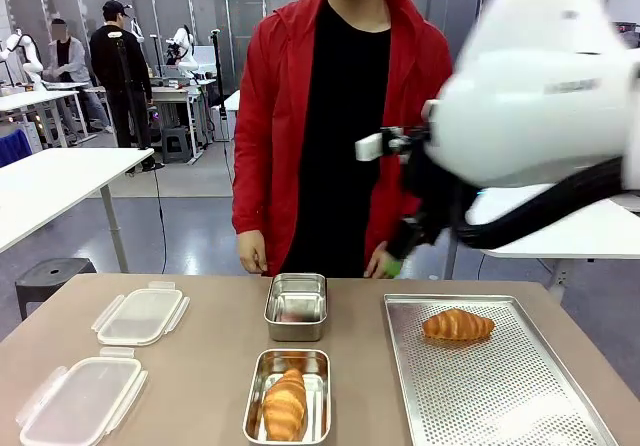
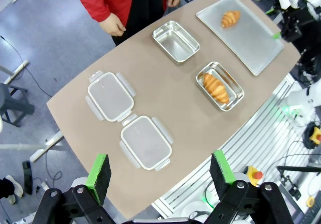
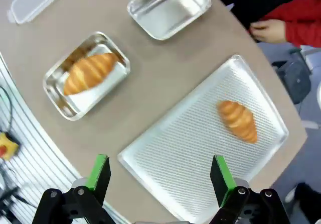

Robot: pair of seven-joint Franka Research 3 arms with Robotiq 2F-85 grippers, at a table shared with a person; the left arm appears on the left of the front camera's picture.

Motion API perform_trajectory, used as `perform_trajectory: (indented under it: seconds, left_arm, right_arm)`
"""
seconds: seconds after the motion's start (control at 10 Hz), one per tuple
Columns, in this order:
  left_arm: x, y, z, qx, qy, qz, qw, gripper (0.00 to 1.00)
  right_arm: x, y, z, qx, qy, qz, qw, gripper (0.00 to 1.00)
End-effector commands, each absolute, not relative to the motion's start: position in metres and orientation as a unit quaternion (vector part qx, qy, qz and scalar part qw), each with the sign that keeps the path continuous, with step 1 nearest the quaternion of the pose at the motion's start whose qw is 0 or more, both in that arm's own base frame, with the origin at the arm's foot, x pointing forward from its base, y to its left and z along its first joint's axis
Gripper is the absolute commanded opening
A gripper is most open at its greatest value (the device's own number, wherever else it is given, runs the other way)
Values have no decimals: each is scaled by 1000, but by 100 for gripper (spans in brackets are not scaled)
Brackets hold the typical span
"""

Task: Place the bread into the airtight container.
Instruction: Pick up a Butter Roll and place it into an empty Airtight Container.

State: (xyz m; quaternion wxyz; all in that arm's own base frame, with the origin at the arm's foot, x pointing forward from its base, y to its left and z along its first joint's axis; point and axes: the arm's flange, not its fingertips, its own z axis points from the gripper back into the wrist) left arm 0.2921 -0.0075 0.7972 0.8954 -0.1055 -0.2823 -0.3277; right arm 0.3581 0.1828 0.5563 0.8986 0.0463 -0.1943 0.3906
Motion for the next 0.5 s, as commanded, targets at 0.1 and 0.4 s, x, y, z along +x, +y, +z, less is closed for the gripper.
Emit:
perform_trajectory:
  seconds: [0.1, 0.4]
  left_arm:
    - [292, -9, 800, -111, -286, -329, 893, 100]
    - [292, -9, 800, -111, -286, -329, 893, 100]
  right_arm:
    - [373, 109, 538, 4, -192, 452, 871, 100]
    - [435, 92, 480, -8, -143, 443, 885, 100]
